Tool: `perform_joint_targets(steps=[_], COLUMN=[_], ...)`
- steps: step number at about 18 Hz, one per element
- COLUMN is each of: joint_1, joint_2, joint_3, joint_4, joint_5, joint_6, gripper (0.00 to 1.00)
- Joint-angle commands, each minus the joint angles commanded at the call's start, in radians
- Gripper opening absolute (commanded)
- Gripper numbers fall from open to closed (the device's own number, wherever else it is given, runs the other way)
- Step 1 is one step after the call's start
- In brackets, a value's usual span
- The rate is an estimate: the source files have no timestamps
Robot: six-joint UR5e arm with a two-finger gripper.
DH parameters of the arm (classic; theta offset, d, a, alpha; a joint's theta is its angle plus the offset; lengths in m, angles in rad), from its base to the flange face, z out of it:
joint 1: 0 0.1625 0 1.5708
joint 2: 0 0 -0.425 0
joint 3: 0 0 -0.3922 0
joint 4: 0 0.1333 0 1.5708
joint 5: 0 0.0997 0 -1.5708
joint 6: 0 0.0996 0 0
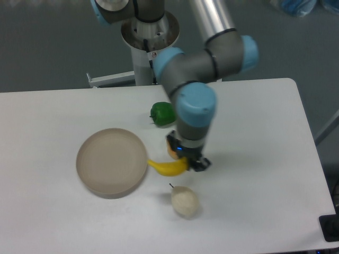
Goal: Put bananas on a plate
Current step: 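Carry the held yellow banana with the gripper toward the beige plate, then lower the banana onto the plate and open the gripper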
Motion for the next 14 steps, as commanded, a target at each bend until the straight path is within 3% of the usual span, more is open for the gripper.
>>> perform_joint_targets(steps=[4,14], joint_1=[-0.08,-0.19], joint_2=[-0.028,-0.117], joint_3=[-0.008,-0.009], joint_4=[-0.005,0.002], joint_5=[-0.029,-0.074], joint_6=[-0.11,-0.275], gripper=[0.33,0.42])
